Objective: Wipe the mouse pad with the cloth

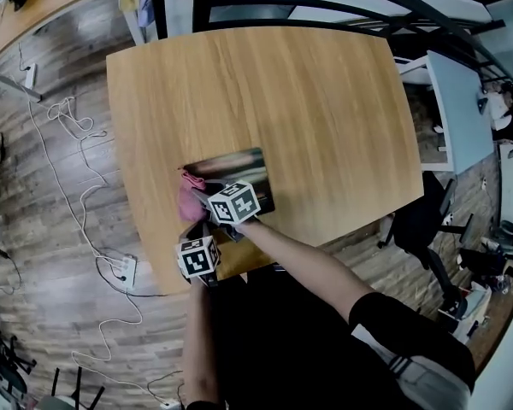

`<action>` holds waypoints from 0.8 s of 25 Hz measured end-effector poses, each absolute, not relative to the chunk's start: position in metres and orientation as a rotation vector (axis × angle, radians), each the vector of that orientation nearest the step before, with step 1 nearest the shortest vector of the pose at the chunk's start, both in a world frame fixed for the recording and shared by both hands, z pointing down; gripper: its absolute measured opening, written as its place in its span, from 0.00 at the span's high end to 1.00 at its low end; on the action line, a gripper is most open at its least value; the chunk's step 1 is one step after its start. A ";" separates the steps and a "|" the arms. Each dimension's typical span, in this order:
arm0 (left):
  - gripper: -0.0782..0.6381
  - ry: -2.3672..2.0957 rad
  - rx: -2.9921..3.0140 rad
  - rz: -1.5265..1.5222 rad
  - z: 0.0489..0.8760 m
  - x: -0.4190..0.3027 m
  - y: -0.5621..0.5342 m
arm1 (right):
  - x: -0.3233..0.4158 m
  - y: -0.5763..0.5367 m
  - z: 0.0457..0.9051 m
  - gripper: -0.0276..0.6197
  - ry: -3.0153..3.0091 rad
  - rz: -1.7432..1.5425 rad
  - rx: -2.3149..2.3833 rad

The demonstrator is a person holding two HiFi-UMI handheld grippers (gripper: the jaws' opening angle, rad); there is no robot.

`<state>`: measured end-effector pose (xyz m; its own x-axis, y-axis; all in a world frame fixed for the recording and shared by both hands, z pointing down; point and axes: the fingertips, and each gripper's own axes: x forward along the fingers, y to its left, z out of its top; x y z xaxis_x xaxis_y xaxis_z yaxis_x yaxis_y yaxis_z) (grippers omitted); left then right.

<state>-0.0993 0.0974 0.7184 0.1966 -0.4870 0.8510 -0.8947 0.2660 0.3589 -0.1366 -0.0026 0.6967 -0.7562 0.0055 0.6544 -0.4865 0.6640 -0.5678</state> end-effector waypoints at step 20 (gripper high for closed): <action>0.86 -1.422 1.376 0.473 0.721 -0.101 0.102 | -0.107 -0.016 0.719 0.85 -2.176 0.670 0.373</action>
<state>-0.1015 0.1015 0.7215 0.2148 -0.4763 0.8527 -0.8920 0.2599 0.3698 -0.1073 -0.0156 0.7193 -0.6278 -0.0395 0.7774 -0.4702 0.8151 -0.3383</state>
